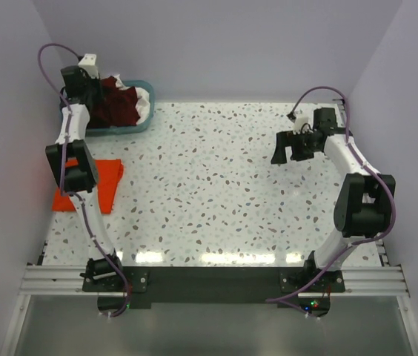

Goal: Fold and stack the t-shirts
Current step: Grab the tshirt from the pile, then move the tshirt to the center of the board

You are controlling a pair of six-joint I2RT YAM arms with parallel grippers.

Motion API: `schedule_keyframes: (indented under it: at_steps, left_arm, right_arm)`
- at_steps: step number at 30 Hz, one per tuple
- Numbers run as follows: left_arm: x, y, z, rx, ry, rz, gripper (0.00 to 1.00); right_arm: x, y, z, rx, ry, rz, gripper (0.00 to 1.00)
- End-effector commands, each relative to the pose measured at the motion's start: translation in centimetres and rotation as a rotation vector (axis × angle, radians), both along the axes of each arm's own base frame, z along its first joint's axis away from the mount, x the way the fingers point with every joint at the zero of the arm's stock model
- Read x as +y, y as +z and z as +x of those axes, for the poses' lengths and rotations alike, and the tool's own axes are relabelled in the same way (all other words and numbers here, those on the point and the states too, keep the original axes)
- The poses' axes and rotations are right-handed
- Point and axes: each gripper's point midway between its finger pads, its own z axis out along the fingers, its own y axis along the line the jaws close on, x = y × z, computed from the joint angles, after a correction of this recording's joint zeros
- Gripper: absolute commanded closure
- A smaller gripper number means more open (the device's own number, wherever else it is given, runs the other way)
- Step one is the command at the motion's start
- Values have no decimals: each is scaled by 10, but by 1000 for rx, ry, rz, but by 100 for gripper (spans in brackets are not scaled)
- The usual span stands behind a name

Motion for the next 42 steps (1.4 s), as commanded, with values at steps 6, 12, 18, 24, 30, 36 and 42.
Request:
schedule_keyframes:
  at_steps: [6, 12, 18, 24, 30, 36, 42]
  left_arm:
    - [-96, 348, -74, -665, -265, -54, 100]
    - [-197, 409, -126, -762, -484, -209, 100]
    - [-287, 432, -180, -729, -699, -476, 100]
    - [-296, 411, -201, -649, -738, -595, 100]
    - [-290, 255, -202, -299, -694, -502, 0]
    - [-253, 127, -230, -92, -584, -375, 0]
    - [-247, 45, -249, 152, -575, -282, 0]
  right_arm:
    - [1, 36, -1, -96, 16, -8, 1]
    - [-2, 55, -5, -158, 17, -32, 1]
    - [-4, 66, -10, -188, 16, -45, 1]
    - [-4, 69, -19, -205, 26, -56, 1]
    - [-11, 69, -30, -200, 56, -92, 1]
    - [-20, 55, -54, -157, 157, -175, 1]
    - [-21, 14, -87, 0, 252, -216, 1]
